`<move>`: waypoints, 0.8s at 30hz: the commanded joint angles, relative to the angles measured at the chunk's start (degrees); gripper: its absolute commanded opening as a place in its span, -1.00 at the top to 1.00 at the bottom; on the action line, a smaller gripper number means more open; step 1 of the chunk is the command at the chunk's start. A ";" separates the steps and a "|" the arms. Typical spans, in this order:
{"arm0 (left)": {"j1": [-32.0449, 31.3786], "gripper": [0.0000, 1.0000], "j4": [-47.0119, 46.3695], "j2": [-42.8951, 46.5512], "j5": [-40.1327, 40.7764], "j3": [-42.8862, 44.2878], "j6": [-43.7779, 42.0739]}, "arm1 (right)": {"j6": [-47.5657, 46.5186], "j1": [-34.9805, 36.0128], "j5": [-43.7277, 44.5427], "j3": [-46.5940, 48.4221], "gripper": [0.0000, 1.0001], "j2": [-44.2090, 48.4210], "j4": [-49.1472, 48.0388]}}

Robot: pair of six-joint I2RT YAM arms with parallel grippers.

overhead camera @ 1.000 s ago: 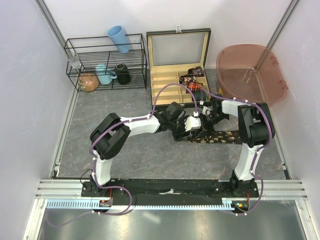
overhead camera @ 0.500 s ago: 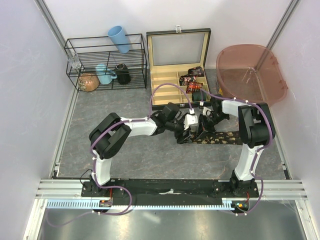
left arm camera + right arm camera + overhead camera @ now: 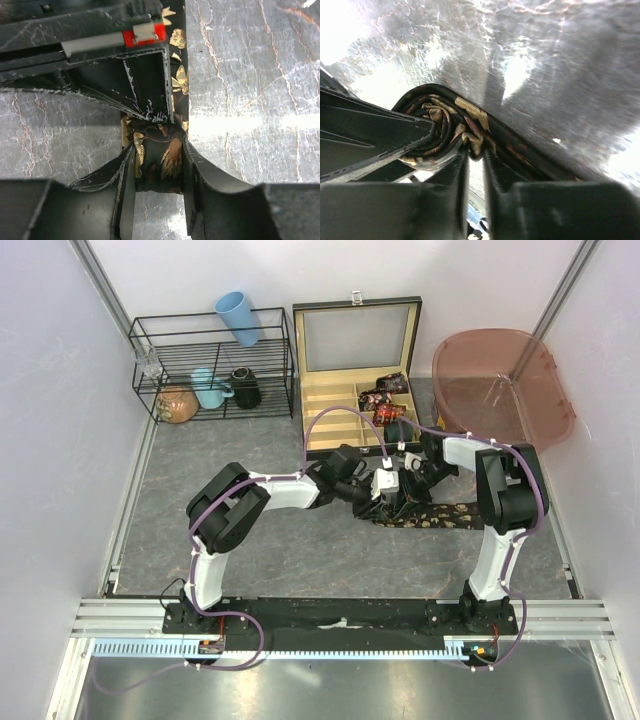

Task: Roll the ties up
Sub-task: Roll the tie at the center of the board.

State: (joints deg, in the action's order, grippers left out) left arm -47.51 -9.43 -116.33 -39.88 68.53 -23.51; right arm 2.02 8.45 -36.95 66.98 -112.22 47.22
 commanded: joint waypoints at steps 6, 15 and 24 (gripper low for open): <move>-0.48 0.73 10.66 0.93 4.46 -2.35 -7.51 | -8.35 -3.34 5.67 7.90 0.04 1.83 7.97; -1.62 0.78 14.26 0.41 6.39 -1.56 -13.23 | -4.31 -3.18 -6.90 6.32 -0.04 3.59 8.68; -2.33 0.77 16.55 -0.56 7.45 -0.24 -15.16 | -2.20 0.60 -7.79 2.46 -0.07 2.80 1.91</move>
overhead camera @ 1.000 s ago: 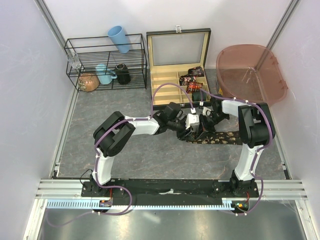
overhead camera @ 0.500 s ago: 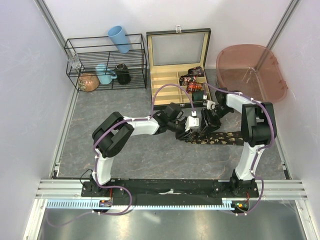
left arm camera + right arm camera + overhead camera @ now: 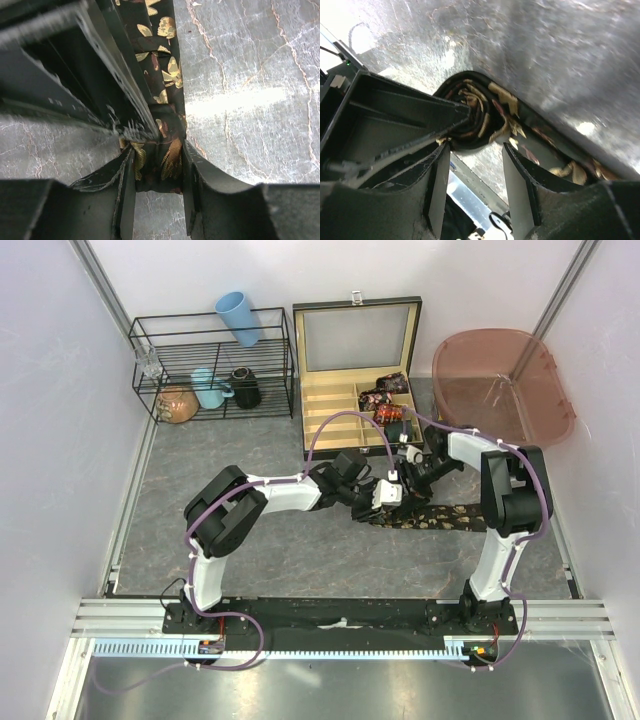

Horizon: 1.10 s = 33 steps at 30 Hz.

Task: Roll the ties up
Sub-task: Roll the tie at the center of the board.

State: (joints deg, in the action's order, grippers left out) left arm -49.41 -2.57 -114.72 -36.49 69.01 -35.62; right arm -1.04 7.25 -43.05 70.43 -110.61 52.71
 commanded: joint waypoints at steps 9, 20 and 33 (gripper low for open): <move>-0.51 0.73 10.21 -2.44 4.32 -0.20 -3.14 | 2.44 1.90 3.93 -1.70 1.00 0.48 -5.51; 0.19 0.00 8.20 -0.51 1.69 2.61 2.30 | 2.71 -0.21 17.37 -3.72 1.00 0.13 -6.65; 0.10 -0.29 8.63 -3.15 -1.56 9.38 6.61 | 2.45 -0.48 26.25 -4.16 1.00 -1.28 -10.43</move>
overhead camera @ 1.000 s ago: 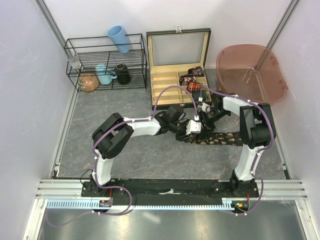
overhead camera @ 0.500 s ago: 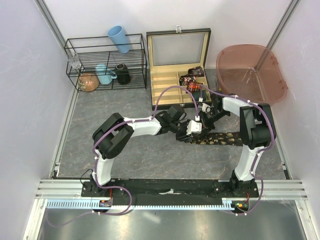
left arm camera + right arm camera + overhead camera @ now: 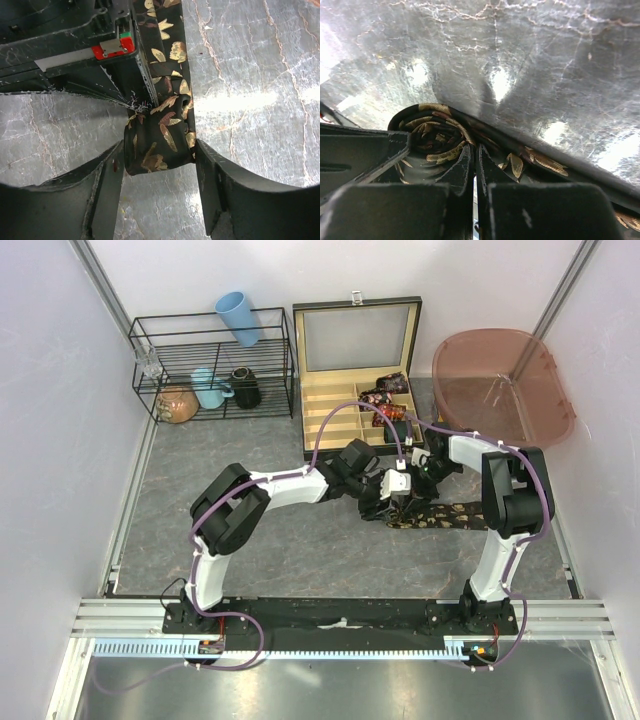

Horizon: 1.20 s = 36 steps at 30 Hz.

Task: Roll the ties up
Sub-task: Roll the tie at the center of the board.

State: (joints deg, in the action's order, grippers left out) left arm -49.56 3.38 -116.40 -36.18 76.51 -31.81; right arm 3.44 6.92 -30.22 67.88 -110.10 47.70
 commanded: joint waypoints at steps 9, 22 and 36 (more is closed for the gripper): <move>0.25 -0.57 0.14 -4.09 -3.98 2.50 13.70 | -2.48 -0.15 15.36 -4.16 1.00 -0.20 -7.36; 0.25 -0.35 -9.88 -6.91 -3.54 3.56 27.25 | -2.83 0.29 14.22 -3.89 1.00 0.24 -7.80; 0.43 0.54 -8.48 -2.80 0.41 -3.19 17.59 | -0.72 2.92 11.15 0.06 1.00 -3.01 -11.22</move>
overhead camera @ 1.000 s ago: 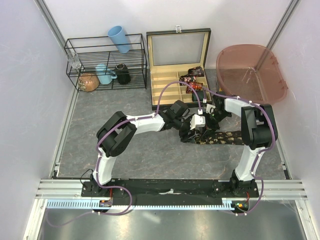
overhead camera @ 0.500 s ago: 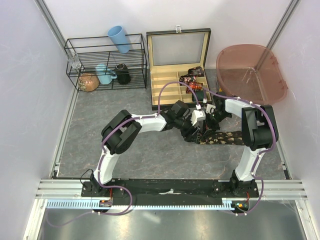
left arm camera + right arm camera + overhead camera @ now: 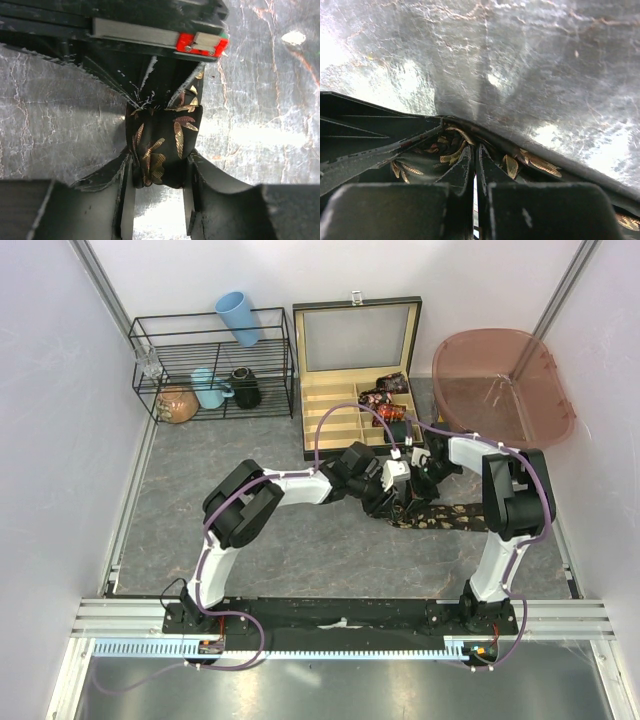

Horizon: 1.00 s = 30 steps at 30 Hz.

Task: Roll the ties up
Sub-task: Roll the tie at the center of the board.

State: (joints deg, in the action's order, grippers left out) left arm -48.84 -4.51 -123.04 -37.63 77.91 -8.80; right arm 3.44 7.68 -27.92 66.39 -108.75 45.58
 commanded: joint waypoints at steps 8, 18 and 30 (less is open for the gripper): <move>0.50 0.83 3.97 9.66 6.68 -11.64 -17.73 | 0.95 5.94 4.12 9.89 1.00 -8.94 -9.56; 0.32 0.97 10.84 7.29 12.49 -9.53 -22.84 | 0.60 -0.12 -11.69 10.87 0.11 0.11 2.31; 0.15 0.96 13.04 5.97 11.88 -8.30 -26.80 | 1.57 0.92 -21.56 1.99 -0.08 2.14 -1.19</move>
State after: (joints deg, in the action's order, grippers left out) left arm -48.38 0.97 -114.39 -27.92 70.04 -31.97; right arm 4.75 6.98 -45.98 69.78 -105.91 46.72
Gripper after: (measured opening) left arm 0.418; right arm 0.552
